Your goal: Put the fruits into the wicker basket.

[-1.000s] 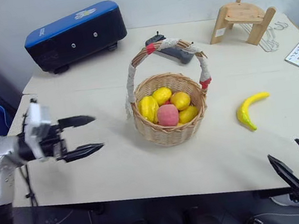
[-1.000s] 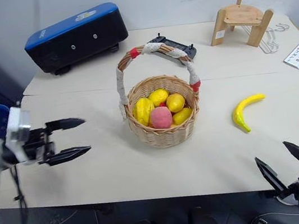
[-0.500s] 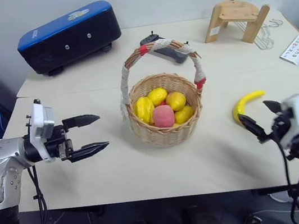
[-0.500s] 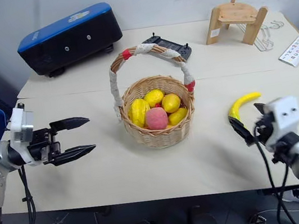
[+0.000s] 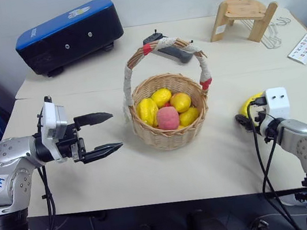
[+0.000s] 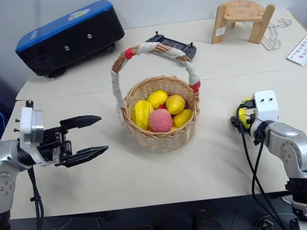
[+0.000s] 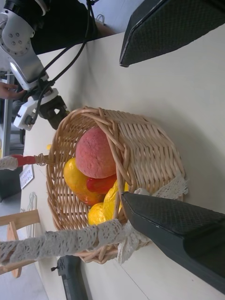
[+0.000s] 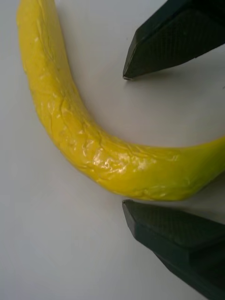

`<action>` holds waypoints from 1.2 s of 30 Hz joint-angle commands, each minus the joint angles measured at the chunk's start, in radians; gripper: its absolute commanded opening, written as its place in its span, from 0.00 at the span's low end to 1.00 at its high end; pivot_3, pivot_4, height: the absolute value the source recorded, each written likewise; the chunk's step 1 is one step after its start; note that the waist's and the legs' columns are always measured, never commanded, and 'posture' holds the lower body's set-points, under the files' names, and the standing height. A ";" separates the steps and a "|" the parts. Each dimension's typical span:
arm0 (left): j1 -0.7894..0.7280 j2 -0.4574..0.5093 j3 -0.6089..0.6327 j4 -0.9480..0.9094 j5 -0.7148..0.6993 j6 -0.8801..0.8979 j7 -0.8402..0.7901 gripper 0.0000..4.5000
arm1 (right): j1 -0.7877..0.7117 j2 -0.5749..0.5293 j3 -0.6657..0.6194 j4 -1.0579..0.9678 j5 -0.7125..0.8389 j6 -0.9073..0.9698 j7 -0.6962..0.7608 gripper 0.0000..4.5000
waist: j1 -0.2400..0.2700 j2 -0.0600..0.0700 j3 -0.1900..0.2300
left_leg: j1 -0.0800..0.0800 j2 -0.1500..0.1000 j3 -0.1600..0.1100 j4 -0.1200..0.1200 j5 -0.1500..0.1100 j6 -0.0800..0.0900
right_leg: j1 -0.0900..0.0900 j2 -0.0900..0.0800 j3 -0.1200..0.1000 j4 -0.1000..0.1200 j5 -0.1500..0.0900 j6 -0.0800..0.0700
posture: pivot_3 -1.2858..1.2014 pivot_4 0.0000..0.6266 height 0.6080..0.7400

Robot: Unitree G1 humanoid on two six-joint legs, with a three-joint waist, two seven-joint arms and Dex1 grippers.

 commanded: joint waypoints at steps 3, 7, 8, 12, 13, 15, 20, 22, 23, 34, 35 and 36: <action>-0.020 -0.002 0.008 -0.030 -0.031 -0.006 0.000 1.00 | 0.036 -0.032 -0.027 0.000 -0.037 -0.094 0.070 0.45 | 0.001 0.000 0.000 | 0.000 0.000 0.000 0.000 0.000 0.000 | 0.000 0.000 0.000 0.001 0.000 0.000 | 0.52 0.24 1.00; -0.026 -0.014 0.007 -0.026 -0.042 -0.021 -0.013 1.00 | 0.133 -0.083 -0.065 -0.038 -0.015 -0.256 0.252 0.19 | 0.005 0.000 0.000 | -0.001 0.000 -0.001 0.000 0.000 0.001 | 0.000 0.000 0.000 0.000 0.000 0.001 | 0.52 0.24 1.00; -0.026 -0.017 0.007 -0.025 -0.044 -0.025 -0.018 1.00 | 0.172 -0.103 -0.087 -0.062 0.028 -0.280 0.340 0.19 | 0.006 0.000 0.000 | -0.001 -0.001 -0.001 0.000 -0.001 0.001 | 0.000 0.000 0.000 0.001 0.001 0.001 | 0.52 0.24 1.00; -0.027 -0.023 0.003 -0.018 -0.047 -0.032 -0.041 1.00 | 0.368 -0.188 -0.202 -0.165 0.207 -0.425 0.784 0.19 | 0.006 0.000 0.000 | -0.001 -0.001 0.000 0.000 -0.001 0.002 | 0.002 0.001 0.000 -0.002 0.001 0.002 | 0.52 0.24 1.00; -0.028 -0.024 0.001 -0.014 -0.046 -0.036 -0.047 1.00 | 0.422 -0.211 -0.241 -0.187 0.247 -0.453 0.886 0.19 | 0.006 0.000 0.000 | -0.001 -0.001 -0.001 0.000 -0.001 0.002 | 0.002 0.001 0.000 -0.002 0.001 0.002 | 0.52 0.24 1.00; -0.030 -0.024 -0.001 -0.008 -0.043 -0.041 -0.055 1.00 | 0.488 -0.257 -0.274 -0.203 0.275 -0.475 0.992 0.19 | 0.006 0.000 0.000 | 0.001 0.000 -0.001 -0.001 -0.001 0.003 | 0.005 0.002 -0.001 -0.005 0.001 0.003 | 0.52 0.24 1.00; -0.035 -0.022 -0.009 0.014 -0.038 -0.041 -0.077 1.00 | 0.526 -0.414 -0.296 -0.377 0.412 -0.424 1.156 0.19 | -0.004 -0.001 0.000 | 0.003 0.000 0.001 0.000 -0.002 0.005 | 0.008 0.002 0.002 -0.012 0.002 0.002 | 0.52 0.24 1.00; -0.036 -0.017 -0.016 0.019 -0.040 -0.028 -0.085 1.00 | 0.438 -0.440 -0.241 -0.451 0.502 -0.372 1.104 0.19 | -0.004 -0.001 0.000 | 0.004 0.000 0.001 0.000 0.000 0.004 | 0.008 0.002 0.002 -0.011 0.002 0.002 | 0.52 0.24 1.00; -0.037 -0.017 -0.019 0.023 -0.039 -0.027 -0.087 1.00 | 0.370 -0.435 -0.186 -0.481 0.531 -0.354 1.061 0.19 | -0.004 -0.001 0.000 | 0.004 0.000 0.000 0.000 0.000 0.003 | 0.008 0.002 0.002 -0.011 0.002 0.002 | 0.52 0.24 1.00; -0.033 -0.024 -0.015 0.006 -0.042 -0.022 -0.057 1.00 | -0.278 -0.118 0.288 -0.306 0.457 -0.096 0.529 0.19 | 0.001 -0.003 0.001 | -0.001 0.000 -0.004 0.002 0.000 0.002 | 0.003 -0.001 -0.001 -0.010 0.003 0.004 | 0.52 0.24 1.00; -0.026 -0.026 -0.013 -0.008 -0.046 -0.018 -0.049 1.00 | -0.297 -0.100 0.310 -0.290 0.427 -0.086 0.504 0.19 | 0.001 -0.003 0.001 | -0.002 0.000 -0.004 0.001 0.000 0.002 | 0.003 -0.001 -0.002 -0.010 0.003 0.004 | 0.52 0.24 1.00; -0.020 -0.027 -0.012 -0.019 -0.049 -0.015 -0.044 1.00 | -0.306 -0.092 0.327 -0.281 0.400 -0.088 0.500 0.19 | 0.002 -0.003 0.001 | -0.002 0.000 -0.004 0.001 0.000 0.002 | 0.002 -0.001 -0.002 -0.009 0.003 0.004 | 0.52 0.24 1.00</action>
